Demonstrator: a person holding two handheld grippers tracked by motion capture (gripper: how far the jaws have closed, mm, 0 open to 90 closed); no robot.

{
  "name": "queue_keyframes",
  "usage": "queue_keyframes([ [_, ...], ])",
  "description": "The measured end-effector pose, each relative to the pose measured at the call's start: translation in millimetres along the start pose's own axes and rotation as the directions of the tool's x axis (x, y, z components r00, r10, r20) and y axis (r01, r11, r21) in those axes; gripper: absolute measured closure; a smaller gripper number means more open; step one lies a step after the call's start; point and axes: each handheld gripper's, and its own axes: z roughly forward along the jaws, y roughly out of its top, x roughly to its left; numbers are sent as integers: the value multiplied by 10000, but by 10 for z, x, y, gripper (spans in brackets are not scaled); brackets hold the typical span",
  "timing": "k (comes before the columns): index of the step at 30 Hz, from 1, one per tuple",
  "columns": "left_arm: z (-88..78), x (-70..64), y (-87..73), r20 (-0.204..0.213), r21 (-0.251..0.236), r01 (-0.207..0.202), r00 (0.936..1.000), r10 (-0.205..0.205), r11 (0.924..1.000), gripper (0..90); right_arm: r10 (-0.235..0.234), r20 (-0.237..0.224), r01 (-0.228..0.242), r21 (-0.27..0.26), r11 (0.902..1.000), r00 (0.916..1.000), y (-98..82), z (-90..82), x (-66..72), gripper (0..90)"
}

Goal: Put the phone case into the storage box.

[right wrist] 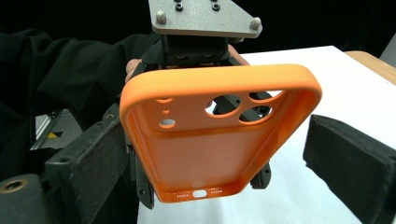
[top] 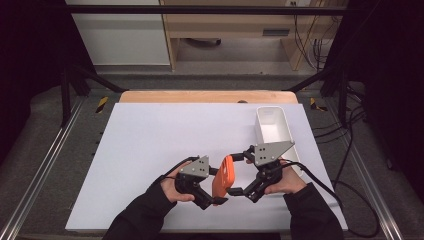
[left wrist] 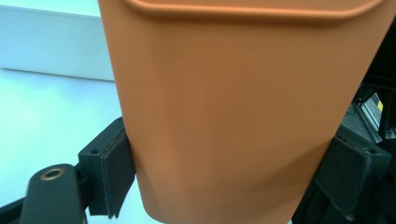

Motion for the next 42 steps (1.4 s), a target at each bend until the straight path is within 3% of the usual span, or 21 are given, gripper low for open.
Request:
queue_keyframes([
  [20, 59, -44, -23, 449, 367, -468, 9980, 451, 9982, 154, -208, -798, 216, 90, 9997, 9966, -43, 58, 17, 148],
  [42, 63, -32, -31, 505, 491, -258, 9985, 233, 9985, 142, -223, -805, 235, 148, 9996, 9965, -54, 73, 16, 166],
])
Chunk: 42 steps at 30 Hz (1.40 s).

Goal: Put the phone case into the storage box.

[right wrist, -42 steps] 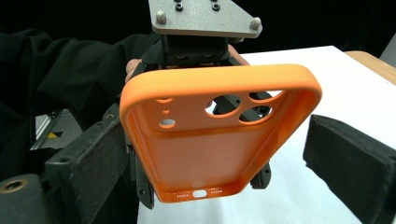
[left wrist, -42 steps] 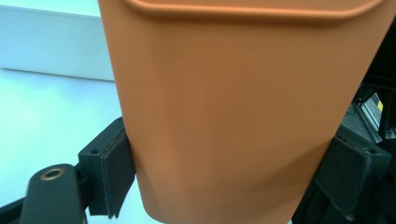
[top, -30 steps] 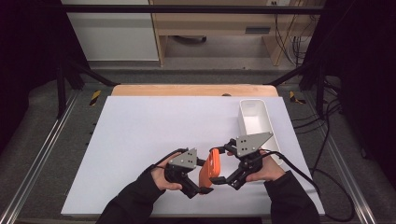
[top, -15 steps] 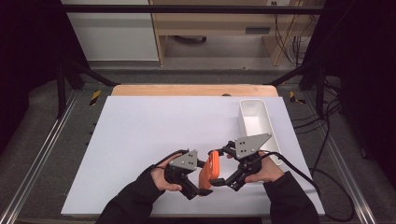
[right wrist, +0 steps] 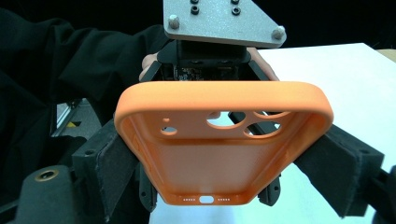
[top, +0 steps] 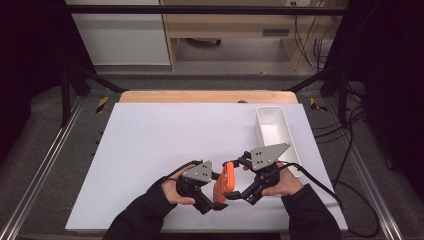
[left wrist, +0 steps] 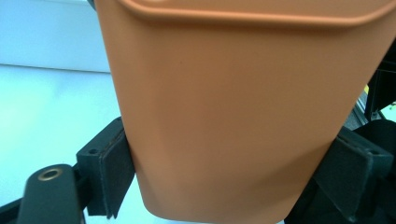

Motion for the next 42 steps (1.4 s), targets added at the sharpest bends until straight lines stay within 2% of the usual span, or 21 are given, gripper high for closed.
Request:
queue_keyframes([
  [9, -90, 4, -6, -340, -197, 199, 9992, -205, 9996, 32, 50, 221, -49, -75, 10000, 9997, 26, -55, -7, 165],
  [11, -173, 9, -31, -710, -370, 308, 9969, -334, 9988, 13, 86, 427, -82, -105, 9999, 9991, 40, -96, -20, 165],
  [13, -204, 12, -42, -804, -462, 380, 9959, -416, 9982, 4, 89, 567, -81, -142, 9999, 9984, 47, -112, -23, 165],
  [15, -308, 21, -81, -1173, -736, 539, 9911, -623, 9958, 0, 87, 702, -76, -157, 9998, 9975, 63, -146, -26, 164],
  [17, -334, 23, -92, -1274, -813, 587, 9895, -688, 9950, 0, 111, 769, -98, -173, 9998, 9970, 70, -163, -29, 164],
  [18, -405, 32, -121, -1529, -975, 715, 9845, -860, 9927, 0, 118, 1001, -101, -175, 9998, 9949, 81, -193, -35, 164],
  [19, -405, 32, -121, -1529, -975, 715, 9845, -860, 9927, 0, 118, 1001, -101, -175, 9998, 9949, 81, -193, -35, 164],
  [21, -508, 48, -189, -1978, -1172, 986, 9728, -1205, 9882, 0, 235, 1297, -216, -161, 9996, 9913, 100, -235, -43, 163],
  [22, -530, 53, -207, -2083, -1214, 1072, 9693, -1309, 9868, 0, 261, 1373, -246, -125, 9996, 9902, 105, -248, -42, 163],
  [23, -530, 53, -207, -2083, -1214, 1072, 9693, -1309, 9868, 0, 261, 1373, -246, -125, 9996, 9902, 105, -248, -42, 163],
  [24, -586, 66, -259, -2349, -1311, 1252, 9598, -1535, 9834, 0, 324, 1626, -316, -78, 9995, 9862, 117, -279, -46, 163],
  [26, -635, 71, -309, -2566, -1443, 1383, 9511, -1720, 9798, 0, 338, 1813, -325, -99, 9994, 9829, 124, -303, -48, 163],
  [27, -665, 71, -339, -2759, -1509, 1430, 9441, -1806, 9782, 0, 374, 1863, -358, -122, 9993, 9818, 127, -314, -49, 162],
  [28, -665, 71, -339, -2759, -1509, 1430, 9441, -1806, 9782, 0, 423, 1962, -401, -151, 9991, 9797, 133, -332, -48, 162],
  [29, -690, 73, -362, -2880, -1551, 1488, 9388, -1888, 9766, 0, 423, 1962, -401, -151, 9991, 9797, 133, -332, -48, 162],
  [33, -831, 86, -484, -3505, -1924, 1783, 9060, -2373, 9650, 0, 507, 2388, -478, -178, 9987, 9698, 146, -394, -41, 162],
  [38, -969, 81, -611, -4024, -2234, 1925, 8747, -2702, 9555, 0, 662, 2786, -619, -242, 9978, 9581, 165, -455, -31, 162],
  [39, -969, 81, -611, -4024, -2234, 1925, 8747, -2702, 9555, 0, 721, 2847, -672, -268, 9974, 9559, 170, -465, -31, 162],
  [40, -1014, 77, -651, -4191, -2342, 1929, 8643, -2780, 9529, 0, 734, 2918, -672, -312, 9973, 9537, 174, -474, -30, 162],
  [41, -1014, 77, -651, -4191, -2342, 1929, 8643, -2780, 9529, 0, 750, 2975, -679, -342, 9971, 9518, 178, -481, -28, 162],
  [42, -1065, 75, -700, -4367, -2459, 1943, 8525, -2875, 9496, 0, 778, 3075, -684, -412, 9968, 9484, 184, -492, -28, 162],
])
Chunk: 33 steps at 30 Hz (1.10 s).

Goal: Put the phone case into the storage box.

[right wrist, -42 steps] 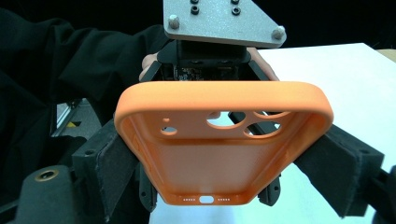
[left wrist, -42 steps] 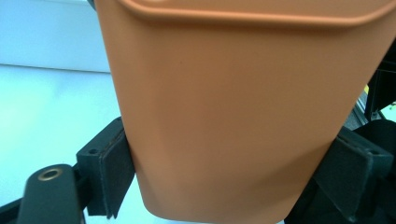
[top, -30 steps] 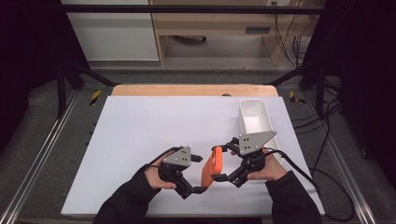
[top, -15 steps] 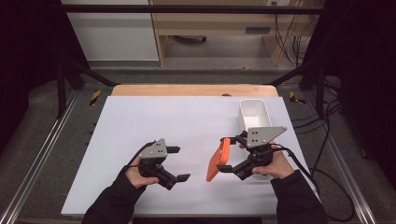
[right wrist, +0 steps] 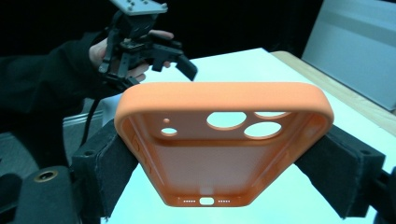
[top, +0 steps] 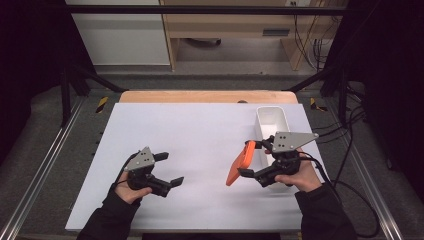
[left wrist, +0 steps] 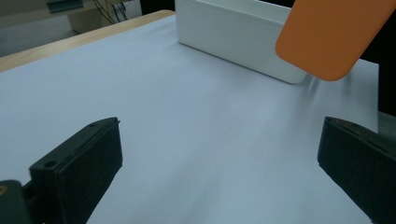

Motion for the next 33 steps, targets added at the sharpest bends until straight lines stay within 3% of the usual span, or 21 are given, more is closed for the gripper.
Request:
queue_keyframes([
  [9, -179, 136, -147, -812, -336, 410, 9957, -436, 9986, 0, 306, 924, -284, -247, 9993, 9953, 55, -87, -41, 162],
  [12, -264, 187, -208, -1220, -467, 426, 9914, -481, 9980, 0, 429, 1349, -375, -421, 9984, 9899, 103, -137, -61, 162],
  [19, -382, 253, -295, -1661, -737, 631, 9833, -747, 9953, 0, 520, 1907, -426, -530, 9977, 9803, 176, -183, -83, 162],
  [21, -427, 294, -358, -1900, -776, 708, 9781, -845, 9945, 0, 595, 2081, -482, -593, 9971, 9763, 192, -196, -92, 162],
  [25, -448, 330, -409, -2050, -805, 817, 9740, -967, 9934, 0, 729, 2348, -598, -625, 9963, 9693, 217, -211, -114, 162],
  [29, -457, 387, -481, -2343, -878, 996, 9650, -1177, 9911, 0, 879, 2798, -710, -700, 9950, 9560, 256, -225, -150, 162],
  [32, -453, 397, -500, -2381, -846, 1003, 9641, -1179, 9914, 0, 1016, 3220, -817, -750, 9938, 9413, 285, -233, -191, 162],
  [33, -453, 397, -500, -2381, -846, 1003, 9641, -1179, 9914, 0, 1016, 3220, -817, -750, 9938, 9413, 285, -233, -191, 162],
])
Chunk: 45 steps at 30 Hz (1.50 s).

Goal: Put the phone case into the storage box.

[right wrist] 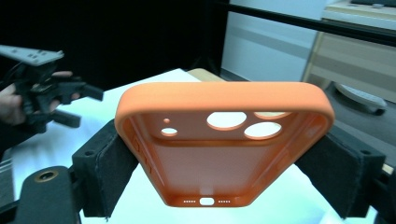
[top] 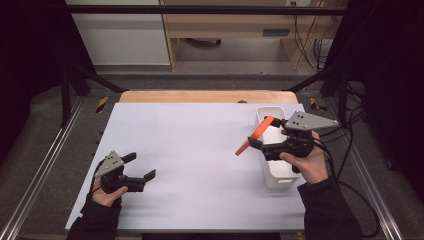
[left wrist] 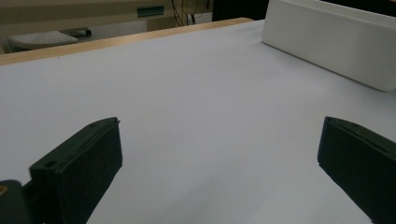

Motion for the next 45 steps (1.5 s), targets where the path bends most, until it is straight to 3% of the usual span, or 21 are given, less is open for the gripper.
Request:
queue_keyframes([
  [5, 14, 6, -21, 36, 60, -8, 10000, 8, 10000, 0, 293, 889, -296, 24, 9996, 9956, 46, 18, -103, 162],
  [7, 19, 8, -27, 24, 73, -12, 10000, 12, 10000, 0, 303, 971, -306, 24, 9995, 9948, 48, 19, -110, 162],
  [8, 27, 8, -33, 38, 116, 9, 10000, -9, 9999, 0, 436, 1313, -444, 36, 9990, 9904, 63, 25, -144, 162],
  [10, 29, 9, -36, 31, 130, 5, 10000, -6, 9999, 0, 481, 1461, -493, 49, 9988, 9881, 70, 27, -159, 162],
  [11, 38, 7, -43, 50, 147, 1, 10000, -2, 9999, 0, 488, 1815, -508, 62, 9987, 9822, 81, 35, -198, 162],
  [22, 54, 6, -54, 83, 198, -14, 10000, 12, 9998, 0, 779, 2617, -859, 193, 9961, 9620, 107, 72, -364, 162],
  [30, 65, 6, -58, 114, 232, -36, 9999, 33, 9997, 0, 924, 3202, -1077, 303, 9937, 9428, 119, 131, -485, 162],
  [33, 67, 6, -60, 128, 233, -48, 9999, 45, 9997, 0, 993, 3529, -1174, 300, 9926, 9304, 127, 157, -548, 162],
  [34, 67, 6, -60, 128, 233, -48, 9999, 45, 9997, 0, 993, 3529, -1174, 300, 9926, 9304, 127, 157, -548, 162],
  [35, 68, 8, -60, 130, 222, -41, 9999, 38, 9997, 0, 1053, 3711, -1250, 295, 9917, 9226, 134, 167, -586, 162],
  [41, 80, 3, -63, 165, 242, -57, 9998, 53, 9997, 0, 1136, 4181, -1403, 336, 9895, 9013, 149, 199, -689, 162],
  [44, 82, 4, -64, 178, 258, -68, 9998, 63, 9996, 0, 1163, 4315, -1475, 395, 9883, 8946, 152, 215, -724, 162],
  [45, 83, 5, -66, 179, 263, -72, 9998, 68, 9996, 0, 1170, 4461, -1525, 443, 9873, 8873, 150, 240, -759, 162],
])
